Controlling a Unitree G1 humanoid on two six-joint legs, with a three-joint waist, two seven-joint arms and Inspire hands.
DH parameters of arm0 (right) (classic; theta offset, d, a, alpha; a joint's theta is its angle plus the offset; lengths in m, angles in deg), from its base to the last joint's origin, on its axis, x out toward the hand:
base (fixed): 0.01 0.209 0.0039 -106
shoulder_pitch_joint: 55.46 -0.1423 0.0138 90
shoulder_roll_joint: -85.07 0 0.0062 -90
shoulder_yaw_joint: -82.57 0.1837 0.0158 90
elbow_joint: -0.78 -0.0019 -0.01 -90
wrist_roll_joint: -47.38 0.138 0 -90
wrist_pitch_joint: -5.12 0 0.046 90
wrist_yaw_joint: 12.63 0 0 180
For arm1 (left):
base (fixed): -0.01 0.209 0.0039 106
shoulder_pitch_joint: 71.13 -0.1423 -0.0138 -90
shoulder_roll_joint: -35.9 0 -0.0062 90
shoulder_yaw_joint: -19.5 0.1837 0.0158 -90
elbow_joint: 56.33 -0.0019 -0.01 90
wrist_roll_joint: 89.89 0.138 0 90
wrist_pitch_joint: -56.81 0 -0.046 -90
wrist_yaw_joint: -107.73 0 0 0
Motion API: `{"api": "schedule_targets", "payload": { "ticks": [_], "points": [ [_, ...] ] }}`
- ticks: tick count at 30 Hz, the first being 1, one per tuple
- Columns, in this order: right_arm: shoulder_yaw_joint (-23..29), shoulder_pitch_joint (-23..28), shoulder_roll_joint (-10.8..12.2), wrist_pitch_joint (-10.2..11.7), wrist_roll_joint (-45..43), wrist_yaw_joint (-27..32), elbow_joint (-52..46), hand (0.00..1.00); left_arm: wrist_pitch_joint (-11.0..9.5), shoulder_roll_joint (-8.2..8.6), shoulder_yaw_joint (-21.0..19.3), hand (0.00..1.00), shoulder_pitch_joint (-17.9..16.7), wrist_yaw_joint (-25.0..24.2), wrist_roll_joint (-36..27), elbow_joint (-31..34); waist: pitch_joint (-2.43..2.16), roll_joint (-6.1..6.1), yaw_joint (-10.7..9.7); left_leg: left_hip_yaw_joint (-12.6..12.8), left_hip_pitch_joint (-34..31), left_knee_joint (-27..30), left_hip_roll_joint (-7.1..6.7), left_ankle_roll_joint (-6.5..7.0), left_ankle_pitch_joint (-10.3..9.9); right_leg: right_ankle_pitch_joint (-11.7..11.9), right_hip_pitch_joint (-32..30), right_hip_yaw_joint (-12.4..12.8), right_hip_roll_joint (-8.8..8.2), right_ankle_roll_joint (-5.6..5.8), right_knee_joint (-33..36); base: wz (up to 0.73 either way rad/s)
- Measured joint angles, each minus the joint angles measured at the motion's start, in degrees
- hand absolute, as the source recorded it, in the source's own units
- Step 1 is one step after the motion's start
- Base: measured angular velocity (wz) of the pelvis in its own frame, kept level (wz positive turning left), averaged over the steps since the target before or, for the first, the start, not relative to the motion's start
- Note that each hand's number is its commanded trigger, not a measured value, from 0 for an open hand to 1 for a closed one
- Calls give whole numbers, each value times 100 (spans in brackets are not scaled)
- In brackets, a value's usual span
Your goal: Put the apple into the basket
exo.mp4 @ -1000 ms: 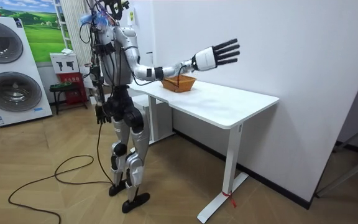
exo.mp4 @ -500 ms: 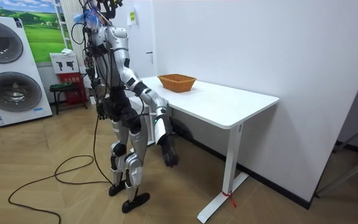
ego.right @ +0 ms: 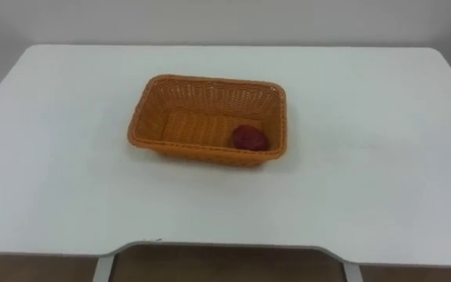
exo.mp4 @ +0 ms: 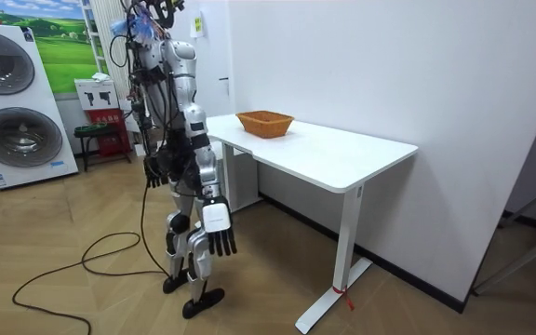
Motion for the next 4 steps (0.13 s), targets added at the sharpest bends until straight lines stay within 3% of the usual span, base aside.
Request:
{"api": "schedule_targets", "payload": {
  "ticks": [4],
  "points": [
    [-115, -106, 3, -111, -562, -238, -1, 0, 107, 23, 159, 0, 80, -109, 2, -100, 20, 34, 1, -16, -2, 5, 1, 0, 0, -1, -2, -29, -2, -2, 52, 0]
  ]
}}
